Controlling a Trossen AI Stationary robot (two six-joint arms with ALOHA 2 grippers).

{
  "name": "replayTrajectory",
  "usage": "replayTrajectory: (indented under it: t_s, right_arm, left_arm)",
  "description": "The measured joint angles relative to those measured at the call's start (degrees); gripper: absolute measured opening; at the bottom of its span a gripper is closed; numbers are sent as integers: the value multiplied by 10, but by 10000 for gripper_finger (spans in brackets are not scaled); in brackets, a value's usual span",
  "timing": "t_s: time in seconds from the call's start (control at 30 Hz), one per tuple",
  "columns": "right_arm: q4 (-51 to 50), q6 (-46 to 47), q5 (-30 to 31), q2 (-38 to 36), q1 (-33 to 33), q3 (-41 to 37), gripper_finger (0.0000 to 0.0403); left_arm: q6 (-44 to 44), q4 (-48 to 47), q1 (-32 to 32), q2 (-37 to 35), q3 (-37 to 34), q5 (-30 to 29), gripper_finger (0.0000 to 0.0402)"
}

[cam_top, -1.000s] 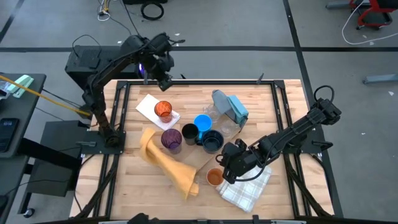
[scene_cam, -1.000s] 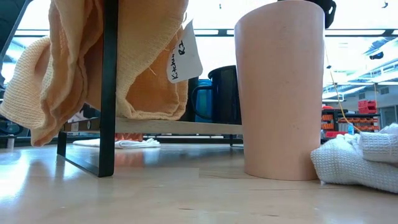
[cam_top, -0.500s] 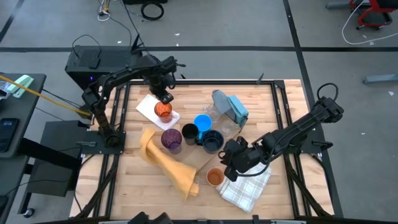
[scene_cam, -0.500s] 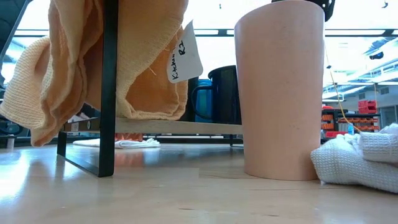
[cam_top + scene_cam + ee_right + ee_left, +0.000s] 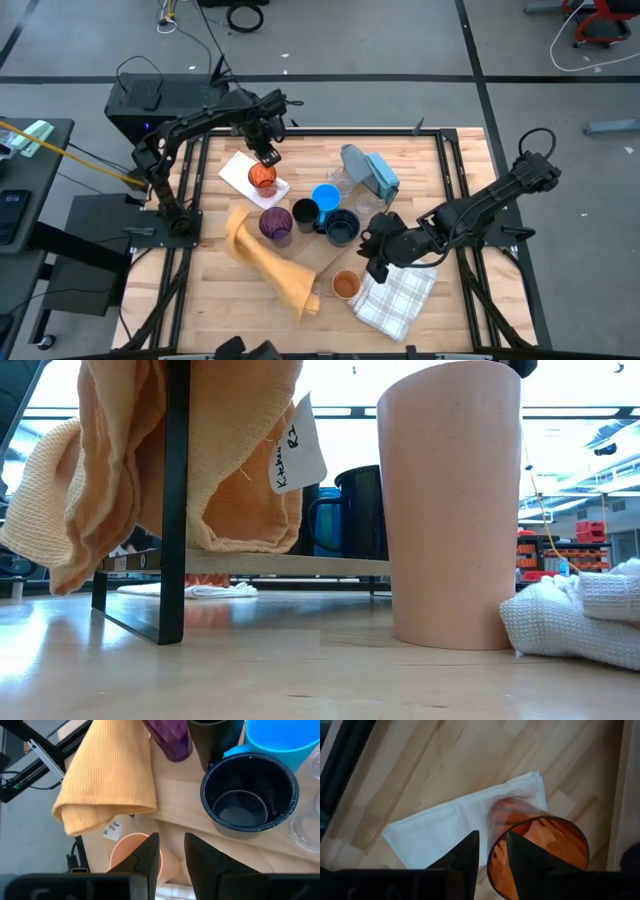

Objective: Stack small to large cups/mugs on shelf
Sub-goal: Put the dark orange cup on the shelf

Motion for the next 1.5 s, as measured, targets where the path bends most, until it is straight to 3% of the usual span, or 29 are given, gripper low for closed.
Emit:
replayTrajectory:
  t_s: [0.5,1.03,1.13,1.27,1.5]
  right_arm:
    - [0,0,4,-1,-14,0,98]
    - [1,0,4,-1,-15,0,98]
    - [1,0,4,-1,-15,0,98]
    - [1,0,4,-1,-15,0,98]
    - [1,0,4,-1,-15,0,98]
  left_arm:
    - [64,-26,-3,-1,-4,30,108]
    - [76,37,-1,0,-103,-5,107]
    - [76,43,-1,0,-102,-6,91]
    - [79,48,-1,0,-102,-4,22]
    - [81,50,-4,0,-77,-11,12]
